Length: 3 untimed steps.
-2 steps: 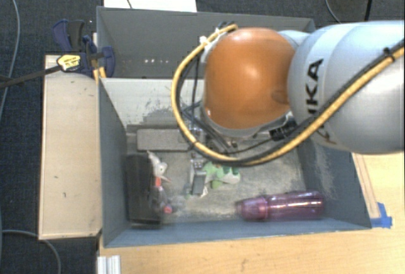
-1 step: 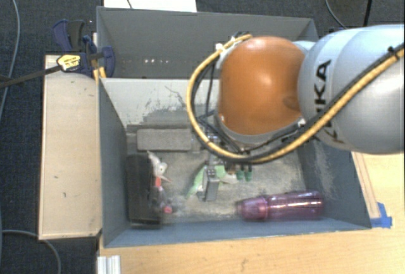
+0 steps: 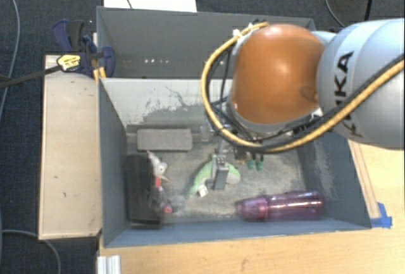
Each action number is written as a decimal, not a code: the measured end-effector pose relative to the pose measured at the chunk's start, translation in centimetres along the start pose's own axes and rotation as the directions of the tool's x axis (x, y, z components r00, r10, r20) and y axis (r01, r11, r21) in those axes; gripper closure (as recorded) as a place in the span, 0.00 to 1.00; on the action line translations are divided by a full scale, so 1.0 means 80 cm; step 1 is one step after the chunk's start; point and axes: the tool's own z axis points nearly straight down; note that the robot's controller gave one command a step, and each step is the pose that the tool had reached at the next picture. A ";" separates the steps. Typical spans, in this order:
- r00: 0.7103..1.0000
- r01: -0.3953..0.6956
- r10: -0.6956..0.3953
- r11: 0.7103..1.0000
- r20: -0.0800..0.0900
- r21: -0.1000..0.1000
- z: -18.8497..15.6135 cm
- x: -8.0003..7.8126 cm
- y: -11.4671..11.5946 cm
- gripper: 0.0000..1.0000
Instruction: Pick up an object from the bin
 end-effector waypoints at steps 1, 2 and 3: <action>0.999 -0.043 0.043 0.999 -0.013 0.005 0.079 -0.009 -0.027 0.00; 0.998 0.056 -0.056 0.998 -0.011 0.003 0.113 -0.017 -0.056 0.00; 0.997 0.079 -0.079 0.997 -0.008 0.003 0.149 -0.022 -0.061 0.00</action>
Offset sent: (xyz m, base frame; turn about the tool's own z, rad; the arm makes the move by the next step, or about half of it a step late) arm 0.0215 -0.0610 -0.0990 -0.1186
